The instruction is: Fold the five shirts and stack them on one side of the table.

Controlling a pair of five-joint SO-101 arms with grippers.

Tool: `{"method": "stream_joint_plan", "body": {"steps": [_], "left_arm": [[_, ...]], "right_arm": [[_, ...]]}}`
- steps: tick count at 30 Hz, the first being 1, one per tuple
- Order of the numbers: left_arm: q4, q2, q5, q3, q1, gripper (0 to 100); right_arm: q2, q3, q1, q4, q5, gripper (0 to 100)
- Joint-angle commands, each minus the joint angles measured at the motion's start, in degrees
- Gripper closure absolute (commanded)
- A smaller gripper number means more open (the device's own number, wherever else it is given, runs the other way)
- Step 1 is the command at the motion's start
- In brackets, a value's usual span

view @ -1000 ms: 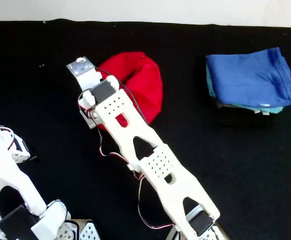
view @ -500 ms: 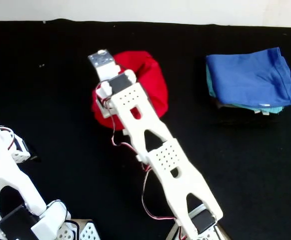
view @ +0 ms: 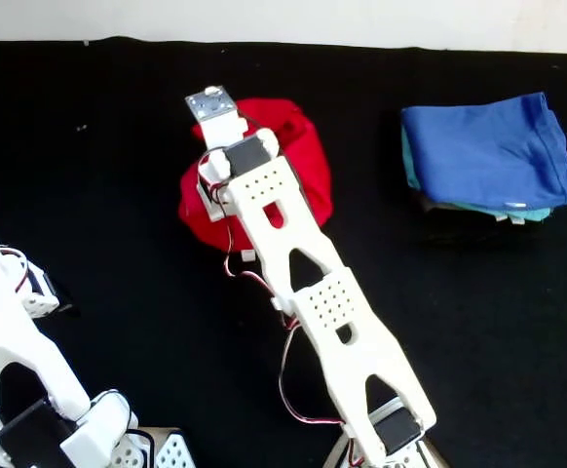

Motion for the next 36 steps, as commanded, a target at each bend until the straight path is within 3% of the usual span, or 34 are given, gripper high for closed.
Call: {"method": "stream_joint_plan", "body": {"steps": [1, 5, 10, 15, 23, 27, 31, 36], "left_arm": [[-0.2, -1.9, -0.5, -0.5, 0.5, 77], [0.0, -1.9, -0.5, -0.5, 0.2, 77], [-0.2, -1.9, -0.5, -0.5, 0.4, 77], [-0.2, -1.9, -0.5, -0.5, 0.6, 77], [-0.2, -1.7, -0.5, -0.5, 0.6, 77], [-0.2, -1.6, -0.5, -0.5, 0.9, 77], [-0.2, -1.9, -0.3, -0.6, 4.7, 77], [-0.2, -1.5, -0.2, -3.8, 14.2, 77]], "right_arm": [[-0.5, -2.9, 1.4, 0.0, -0.2, 73.9], [2.7, -3.0, 4.6, -1.8, -0.2, 75.0], [3.1, -3.1, 9.5, -2.7, -0.2, 90.2], [3.1, -6.7, 11.5, -0.9, -0.2, 98.7], [1.5, -12.9, 12.4, 1.7, 0.4, 99.3], [-2.1, -13.0, 13.7, 2.2, 6.2, 99.3], [-9.5, -13.0, 16.7, 2.4, 8.6, 99.3], [-22.9, -12.8, 22.0, 2.5, 8.6, 99.3]]}}
